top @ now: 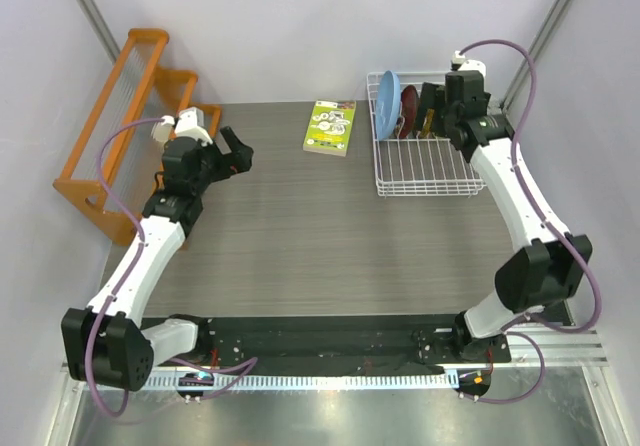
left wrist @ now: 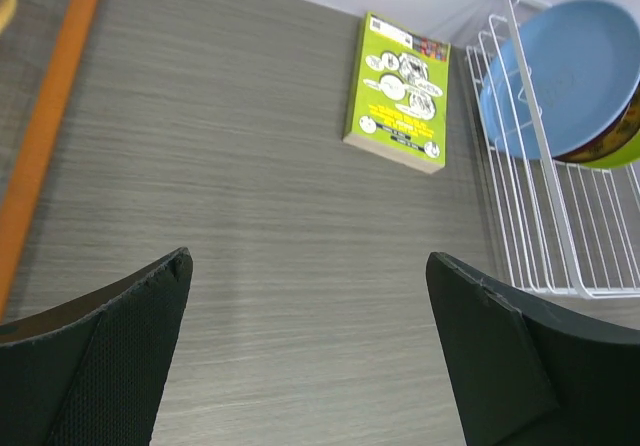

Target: Unload the plates from the dish rack

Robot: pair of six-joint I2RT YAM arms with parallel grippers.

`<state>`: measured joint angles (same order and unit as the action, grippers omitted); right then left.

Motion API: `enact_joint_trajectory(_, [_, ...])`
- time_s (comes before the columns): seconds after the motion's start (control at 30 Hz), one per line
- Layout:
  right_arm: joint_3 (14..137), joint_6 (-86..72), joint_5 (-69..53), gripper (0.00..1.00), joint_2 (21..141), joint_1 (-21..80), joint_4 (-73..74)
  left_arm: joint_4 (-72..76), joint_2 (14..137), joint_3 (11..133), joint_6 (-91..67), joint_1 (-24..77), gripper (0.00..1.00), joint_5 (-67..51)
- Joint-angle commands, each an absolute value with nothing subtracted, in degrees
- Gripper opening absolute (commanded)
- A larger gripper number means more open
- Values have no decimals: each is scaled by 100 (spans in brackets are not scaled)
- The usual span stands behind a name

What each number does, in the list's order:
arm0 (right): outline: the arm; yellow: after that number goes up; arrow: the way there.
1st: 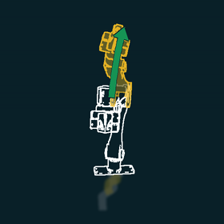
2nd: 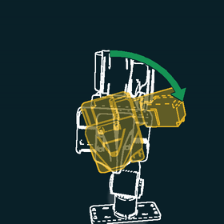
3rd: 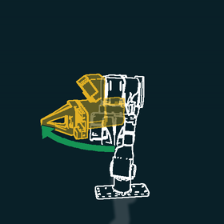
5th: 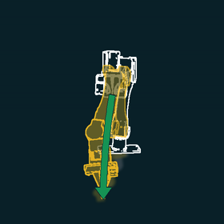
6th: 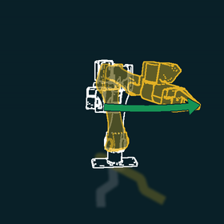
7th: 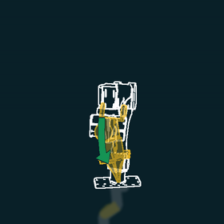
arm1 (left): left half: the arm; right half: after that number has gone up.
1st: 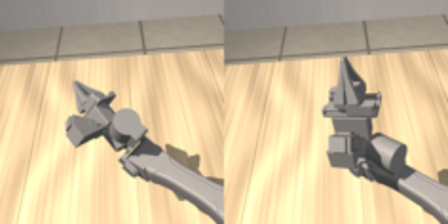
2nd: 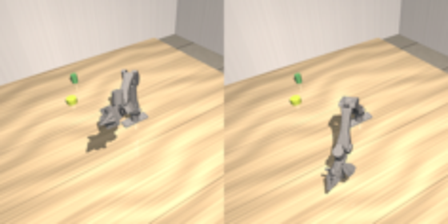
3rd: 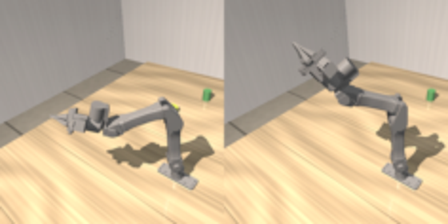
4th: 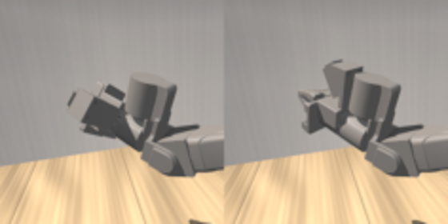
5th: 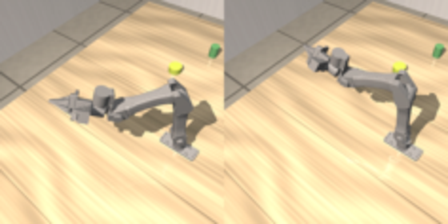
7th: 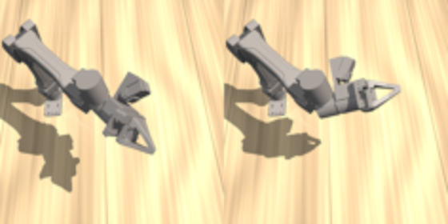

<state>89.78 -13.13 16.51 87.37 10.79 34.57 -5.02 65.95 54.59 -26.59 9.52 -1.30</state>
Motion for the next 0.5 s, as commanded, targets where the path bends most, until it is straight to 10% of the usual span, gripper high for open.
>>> enact_joint_trajectory(0.0, [9571, -1117, 1407, 100, 9193, 1169, 3455, -562, 6714, 5766, -2734, 1046, 99, -492])
enact_joint_trajectory(0.47, [12522, -97, 2557, 100, 11407, 1986, 3419, -80, 6882, 5212, -2452, 1424, 99, 316])
